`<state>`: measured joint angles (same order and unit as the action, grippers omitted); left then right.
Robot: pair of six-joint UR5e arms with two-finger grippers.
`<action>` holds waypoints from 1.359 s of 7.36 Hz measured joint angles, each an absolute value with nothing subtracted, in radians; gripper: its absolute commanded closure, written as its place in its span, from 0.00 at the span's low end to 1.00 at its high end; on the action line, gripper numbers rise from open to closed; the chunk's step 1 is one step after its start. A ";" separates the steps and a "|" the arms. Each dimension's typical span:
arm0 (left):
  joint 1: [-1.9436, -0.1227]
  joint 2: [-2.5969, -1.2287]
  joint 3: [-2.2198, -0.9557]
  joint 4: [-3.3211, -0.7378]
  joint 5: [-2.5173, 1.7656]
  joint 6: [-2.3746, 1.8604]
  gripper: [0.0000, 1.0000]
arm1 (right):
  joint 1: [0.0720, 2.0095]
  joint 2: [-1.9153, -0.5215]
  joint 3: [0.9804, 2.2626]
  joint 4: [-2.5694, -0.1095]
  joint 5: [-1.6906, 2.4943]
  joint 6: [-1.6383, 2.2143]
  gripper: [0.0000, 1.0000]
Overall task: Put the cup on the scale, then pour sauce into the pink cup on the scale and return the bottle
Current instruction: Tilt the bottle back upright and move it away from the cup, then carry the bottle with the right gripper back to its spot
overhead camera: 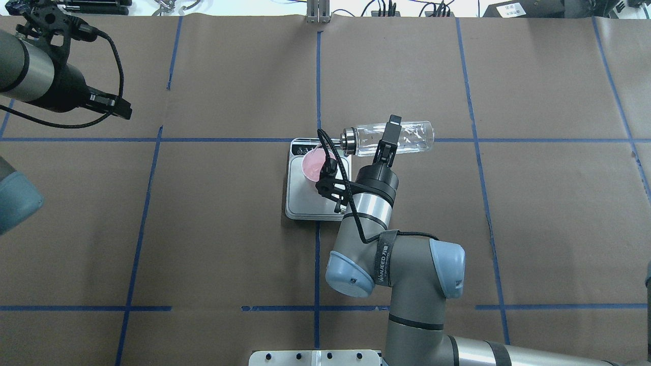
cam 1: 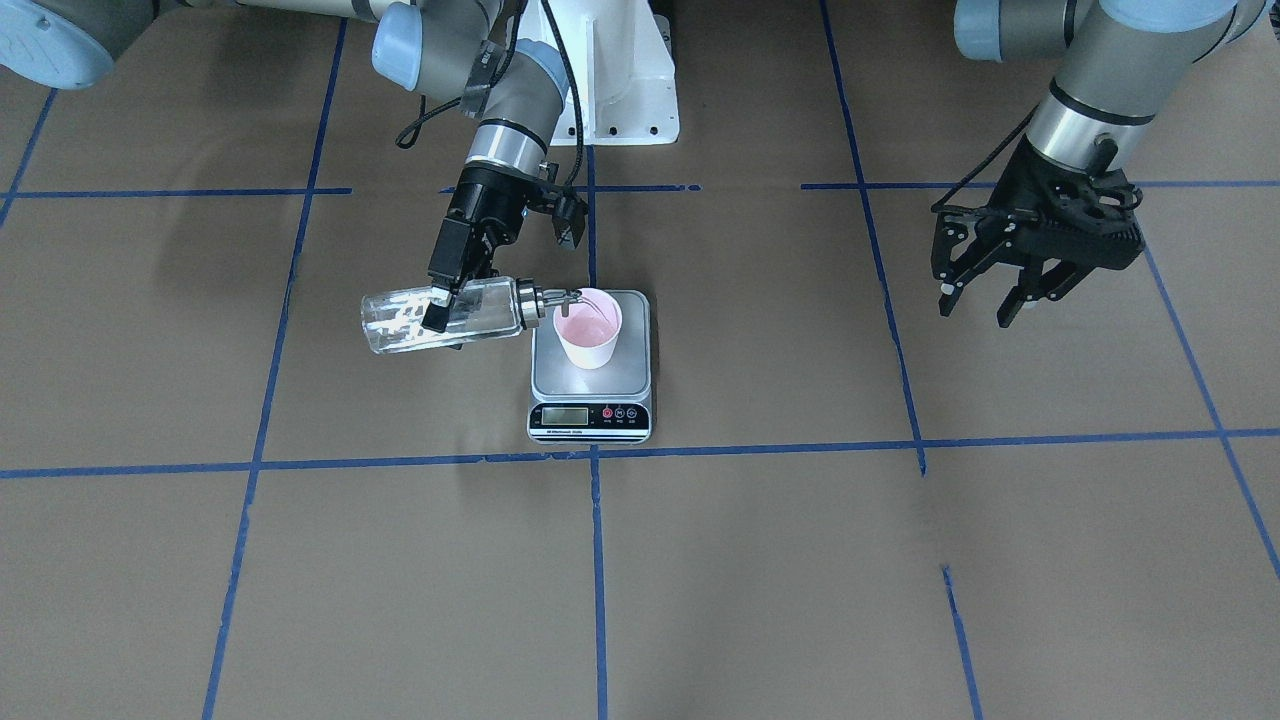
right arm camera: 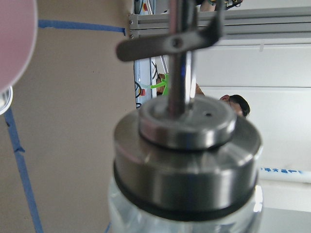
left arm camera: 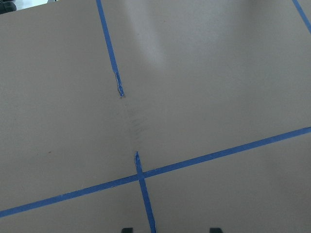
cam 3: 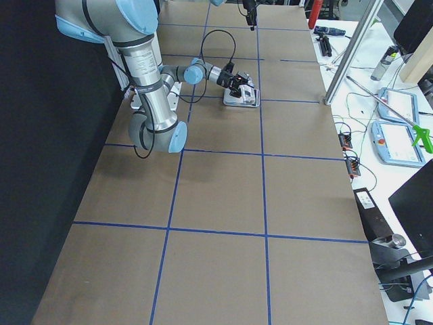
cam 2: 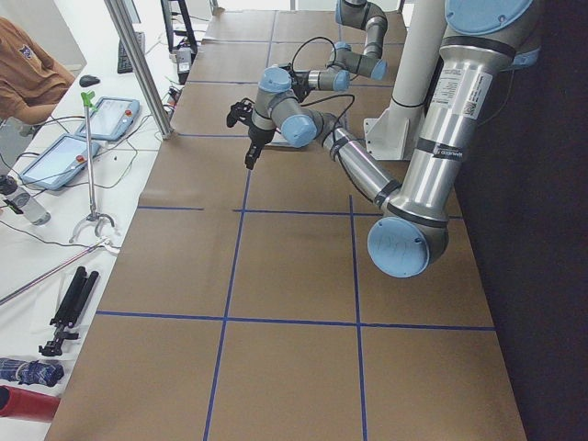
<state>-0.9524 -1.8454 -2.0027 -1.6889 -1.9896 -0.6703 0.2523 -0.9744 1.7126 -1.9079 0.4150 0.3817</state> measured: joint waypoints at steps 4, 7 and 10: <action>-0.953 -1.844 -2.013 -1.687 -1.992 -0.672 0.38 | 0.254 -1.071 1.713 -1.477 0.520 0.426 1.00; -0.953 -1.844 -2.012 -1.686 -1.993 -0.673 0.38 | 0.257 -1.164 1.753 -1.273 0.612 0.547 1.00; -0.952 -1.844 -2.007 -1.684 -1.993 -0.673 0.38 | 0.258 -1.348 1.926 -1.163 0.712 0.756 1.00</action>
<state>-0.9516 -1.8441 -2.0073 -1.6836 -1.9926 -0.6734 0.2579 -1.3482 1.9260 -1.1627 0.7124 0.7559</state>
